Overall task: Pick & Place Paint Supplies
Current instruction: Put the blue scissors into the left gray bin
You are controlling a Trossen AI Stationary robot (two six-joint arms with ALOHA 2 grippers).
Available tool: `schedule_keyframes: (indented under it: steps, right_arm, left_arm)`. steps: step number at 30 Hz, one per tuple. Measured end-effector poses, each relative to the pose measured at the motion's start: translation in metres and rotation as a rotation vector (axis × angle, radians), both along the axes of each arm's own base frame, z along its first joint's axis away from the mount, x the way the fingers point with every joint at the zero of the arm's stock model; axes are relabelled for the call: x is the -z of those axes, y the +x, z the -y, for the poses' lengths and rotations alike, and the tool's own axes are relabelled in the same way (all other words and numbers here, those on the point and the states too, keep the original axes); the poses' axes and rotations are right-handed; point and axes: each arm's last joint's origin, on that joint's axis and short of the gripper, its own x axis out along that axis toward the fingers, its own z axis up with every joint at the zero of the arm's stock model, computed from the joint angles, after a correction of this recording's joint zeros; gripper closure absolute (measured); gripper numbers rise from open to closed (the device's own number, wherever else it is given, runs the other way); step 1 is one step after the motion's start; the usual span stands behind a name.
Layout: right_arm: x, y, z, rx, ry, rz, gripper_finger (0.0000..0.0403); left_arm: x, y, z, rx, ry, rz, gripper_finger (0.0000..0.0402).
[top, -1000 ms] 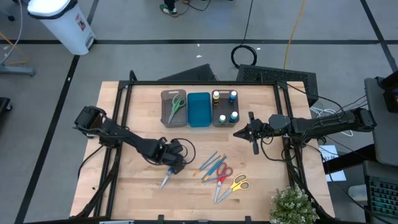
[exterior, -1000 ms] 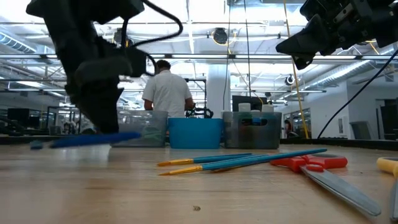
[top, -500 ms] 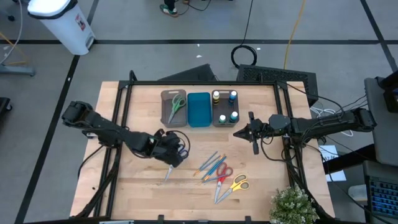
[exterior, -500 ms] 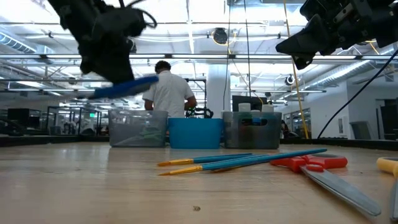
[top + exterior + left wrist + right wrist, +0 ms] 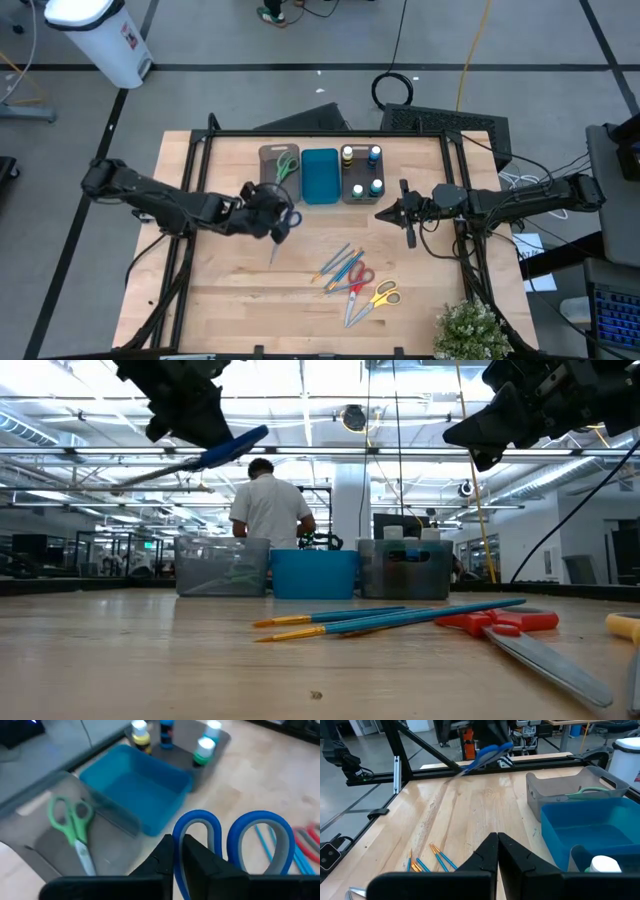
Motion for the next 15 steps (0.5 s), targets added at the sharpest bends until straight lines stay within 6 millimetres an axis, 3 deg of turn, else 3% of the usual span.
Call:
schedule_keyframes:
  steps: [7, 15]
  right_arm:
    - [0.0, 0.0, 0.0, 0.0, 0.0, 0.0, 0.0403]
    - [0.0, 0.0, 0.0, 0.0, 0.0, 0.0, 0.0403]
  left_arm:
    - [-0.009, 0.004, -0.026, -0.043, 0.047, 0.006, 0.0384]
    - [-0.047, 0.013, -0.048, -0.023, 0.14, 0.03, 0.0384]
